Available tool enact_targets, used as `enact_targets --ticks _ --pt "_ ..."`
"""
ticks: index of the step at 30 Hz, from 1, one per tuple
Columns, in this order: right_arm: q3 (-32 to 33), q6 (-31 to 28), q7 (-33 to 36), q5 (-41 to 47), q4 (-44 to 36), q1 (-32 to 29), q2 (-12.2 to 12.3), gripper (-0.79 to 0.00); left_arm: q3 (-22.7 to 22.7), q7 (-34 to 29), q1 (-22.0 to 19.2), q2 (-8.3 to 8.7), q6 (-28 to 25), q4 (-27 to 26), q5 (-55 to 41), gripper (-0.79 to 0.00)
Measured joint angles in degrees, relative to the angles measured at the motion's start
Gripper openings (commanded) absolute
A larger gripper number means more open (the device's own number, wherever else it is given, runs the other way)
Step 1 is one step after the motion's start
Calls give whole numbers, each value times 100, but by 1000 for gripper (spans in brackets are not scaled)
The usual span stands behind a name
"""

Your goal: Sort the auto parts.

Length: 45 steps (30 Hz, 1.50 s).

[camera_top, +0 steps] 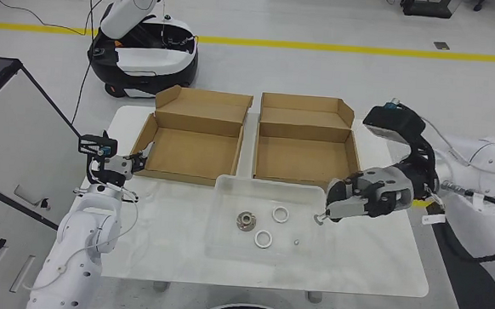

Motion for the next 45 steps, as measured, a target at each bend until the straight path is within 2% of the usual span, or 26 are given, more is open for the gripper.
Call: enact_targets --ticks 8,18,23,34,45 --pt "-238 323 323 1041 276 255 -278 -785 0 0 0 0 0 0 0 0" --pt "-294 356 316 1122 273 258 -329 -785 0 0 0 0 0 0 0 0" --pt "-585 663 245 1690 87 163 -438 -785 0 0 0 0 0 0 0 0" --pt "-1372 1126 462 3112 215 536 -826 -785 0 0 0 0 0 0 0 0" --pt "-1786 1191 92 3563 414 755 -1151 -785 0 0 0 0 0 0 0 0"
